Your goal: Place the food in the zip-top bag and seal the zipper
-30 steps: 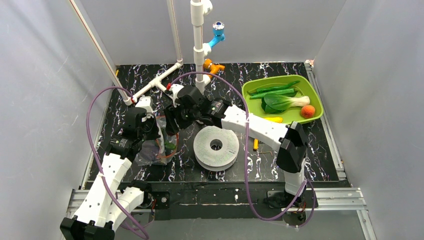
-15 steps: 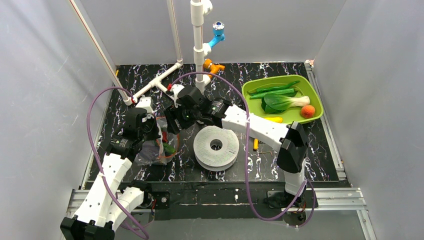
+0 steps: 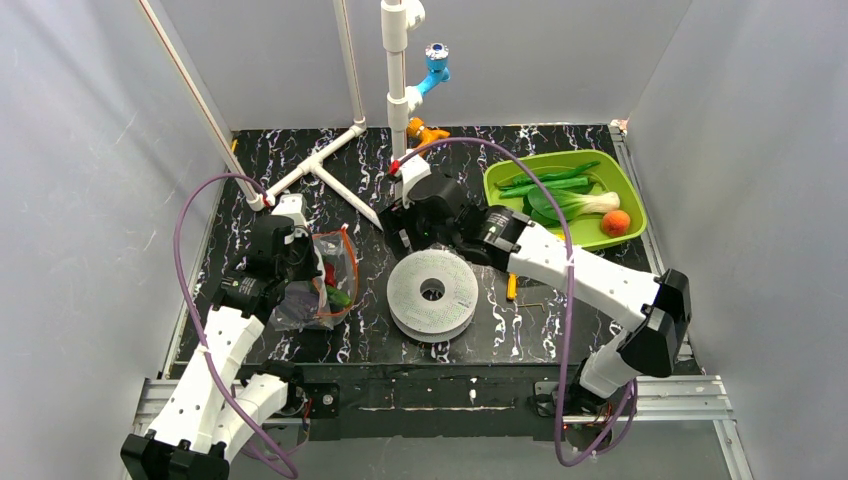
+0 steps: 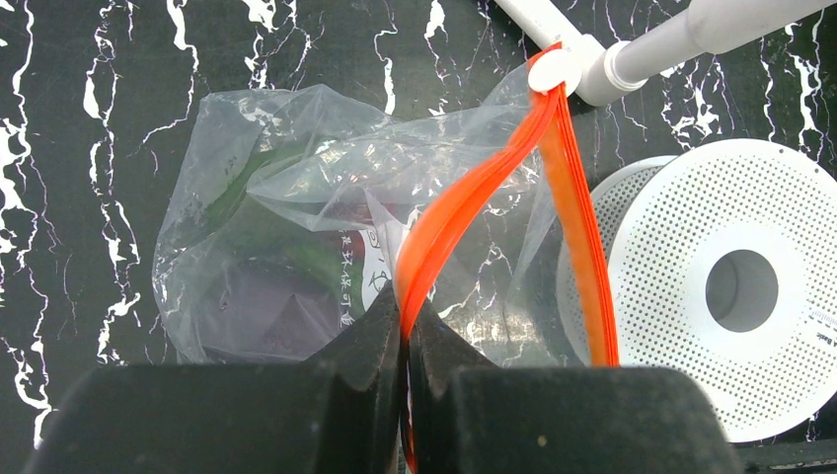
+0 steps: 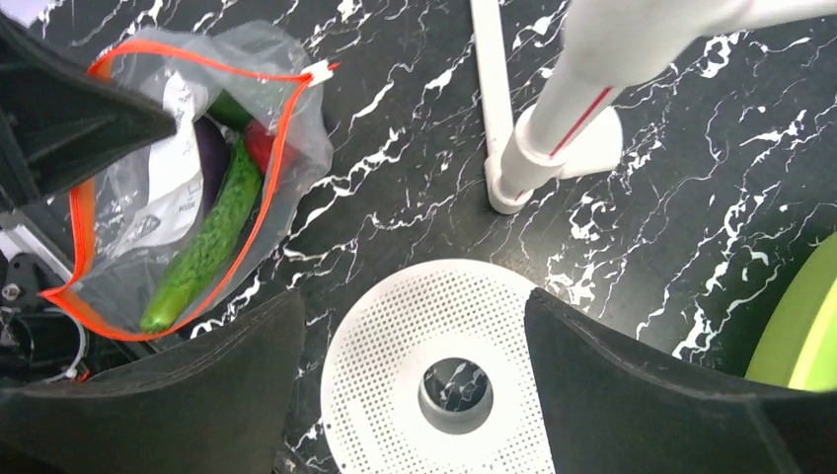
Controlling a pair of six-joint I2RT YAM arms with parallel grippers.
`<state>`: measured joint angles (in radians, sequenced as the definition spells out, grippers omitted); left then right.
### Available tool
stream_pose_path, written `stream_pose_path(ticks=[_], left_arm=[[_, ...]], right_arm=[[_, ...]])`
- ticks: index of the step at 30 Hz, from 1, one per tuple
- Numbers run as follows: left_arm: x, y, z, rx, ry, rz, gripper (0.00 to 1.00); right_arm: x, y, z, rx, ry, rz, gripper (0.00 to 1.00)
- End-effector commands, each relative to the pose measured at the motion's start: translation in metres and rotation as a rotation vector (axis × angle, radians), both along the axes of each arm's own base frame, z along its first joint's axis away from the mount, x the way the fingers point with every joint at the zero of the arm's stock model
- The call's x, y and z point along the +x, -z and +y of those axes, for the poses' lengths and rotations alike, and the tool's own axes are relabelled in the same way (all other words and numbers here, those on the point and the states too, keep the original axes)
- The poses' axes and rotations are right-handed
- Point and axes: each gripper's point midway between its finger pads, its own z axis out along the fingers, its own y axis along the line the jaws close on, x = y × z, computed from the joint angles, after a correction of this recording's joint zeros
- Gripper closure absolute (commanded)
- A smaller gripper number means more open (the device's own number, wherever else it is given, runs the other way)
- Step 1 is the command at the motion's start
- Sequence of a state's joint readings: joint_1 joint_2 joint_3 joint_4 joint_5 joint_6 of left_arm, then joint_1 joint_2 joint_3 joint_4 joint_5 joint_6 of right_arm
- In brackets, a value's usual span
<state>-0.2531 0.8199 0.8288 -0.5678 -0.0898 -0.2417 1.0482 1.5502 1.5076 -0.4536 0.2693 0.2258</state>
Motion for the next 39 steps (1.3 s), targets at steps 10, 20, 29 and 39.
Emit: stream_pose_path(ticks=[10,20,29,39], left_arm=[[0.000,-0.001,0.000,0.010,0.007,-0.011,1.00],[-0.002,-0.006,-0.001,-0.023,-0.013,-0.026,1.00],[-0.023,-0.074,-0.018,-0.220,-0.051,-0.026,1.00],[-0.036,-0.097,-0.014,-0.308,-0.111,-0.110,1.00]], right_arm=[[-0.051,0.042,0.087,0.128,-0.206,0.458,0.33],[-0.057,0.071,0.099,0.032,-0.166,0.479,0.66],[-0.061,-0.014,0.112,0.129,-0.263,0.383,0.99],[-0.053,-0.034,0.108,0.129,-0.278,0.296,0.99]])
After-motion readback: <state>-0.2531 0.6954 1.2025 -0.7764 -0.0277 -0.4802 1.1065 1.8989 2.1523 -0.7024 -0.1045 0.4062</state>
